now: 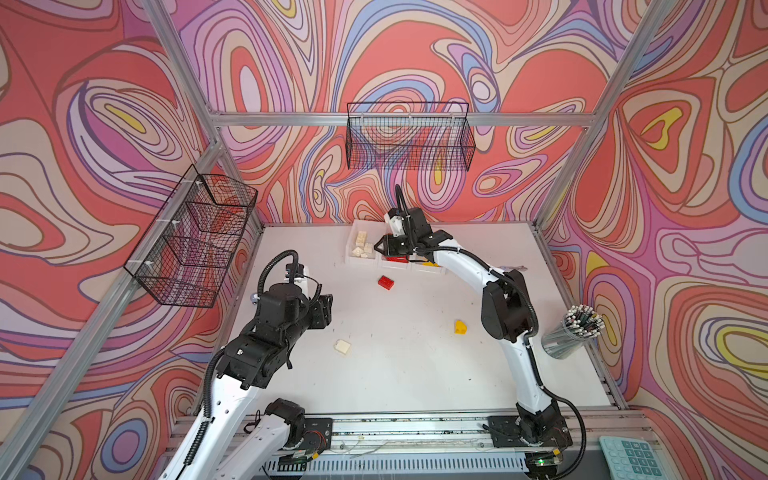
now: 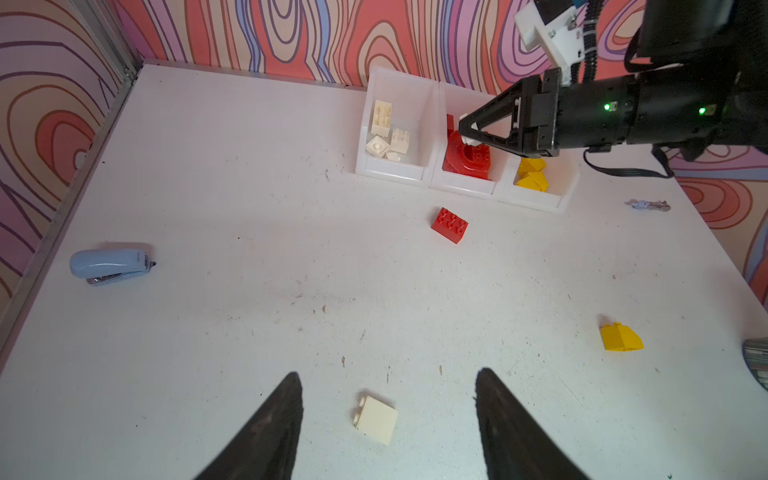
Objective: Sort the legos into containers by color
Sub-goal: Place the lego in the container.
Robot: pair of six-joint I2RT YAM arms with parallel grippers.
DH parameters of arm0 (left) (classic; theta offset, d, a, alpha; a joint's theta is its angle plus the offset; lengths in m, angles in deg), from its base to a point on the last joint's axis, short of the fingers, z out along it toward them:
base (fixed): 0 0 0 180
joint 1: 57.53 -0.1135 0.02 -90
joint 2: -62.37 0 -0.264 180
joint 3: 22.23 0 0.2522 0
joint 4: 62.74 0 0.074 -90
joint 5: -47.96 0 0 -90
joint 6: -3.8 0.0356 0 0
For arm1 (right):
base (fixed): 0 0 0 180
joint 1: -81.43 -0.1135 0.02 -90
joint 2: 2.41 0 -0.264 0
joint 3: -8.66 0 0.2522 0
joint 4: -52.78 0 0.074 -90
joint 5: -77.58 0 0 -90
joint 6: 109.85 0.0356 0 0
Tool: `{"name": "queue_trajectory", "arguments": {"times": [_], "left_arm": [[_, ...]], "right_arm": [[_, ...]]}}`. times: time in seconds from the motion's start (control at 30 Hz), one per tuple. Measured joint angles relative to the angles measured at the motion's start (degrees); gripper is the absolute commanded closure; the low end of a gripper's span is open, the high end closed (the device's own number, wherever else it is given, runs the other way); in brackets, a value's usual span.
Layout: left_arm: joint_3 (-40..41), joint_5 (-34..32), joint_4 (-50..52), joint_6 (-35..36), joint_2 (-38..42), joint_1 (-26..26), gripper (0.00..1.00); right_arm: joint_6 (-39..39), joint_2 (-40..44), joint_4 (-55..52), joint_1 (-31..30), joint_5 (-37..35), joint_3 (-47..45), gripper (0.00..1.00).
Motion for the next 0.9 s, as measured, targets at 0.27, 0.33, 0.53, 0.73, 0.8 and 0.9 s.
{"name": "queue_trajectory", "arguments": {"times": [0.27, 0.33, 0.53, 0.73, 0.8, 0.9], "left_arm": [[0.0, 1.3, -0.2, 0.0, -0.8, 0.0, 0.34], [0.0, 1.5, -0.2, 0.0, -0.8, 0.0, 0.34], [0.0, 1.7, -0.2, -0.2, -0.8, 0.0, 0.34], [0.2, 1.9, -0.2, -0.3, -0.8, 0.0, 0.34], [0.2, 1.9, -0.2, -0.3, -0.8, 0.0, 0.34], [0.2, 2.0, -0.2, -0.4, -0.8, 0.0, 0.34]], "right_arm": [[5.8, -4.5, 6.3, 1.1, 5.5, 3.2, 0.74], [7.5, -4.7, 9.3, 1.2, 6.3, 3.1, 0.74], [12.8, -6.3, 19.0, 1.1, 7.9, 4.1, 0.74], [15.8, -11.5, 22.5, 1.2, 7.8, 9.7, 0.73], [16.5, -12.4, 23.1, 1.2, 7.3, 10.2, 0.72], [18.0, -12.9, 24.0, 1.2, 6.3, 10.2, 0.71]]}}
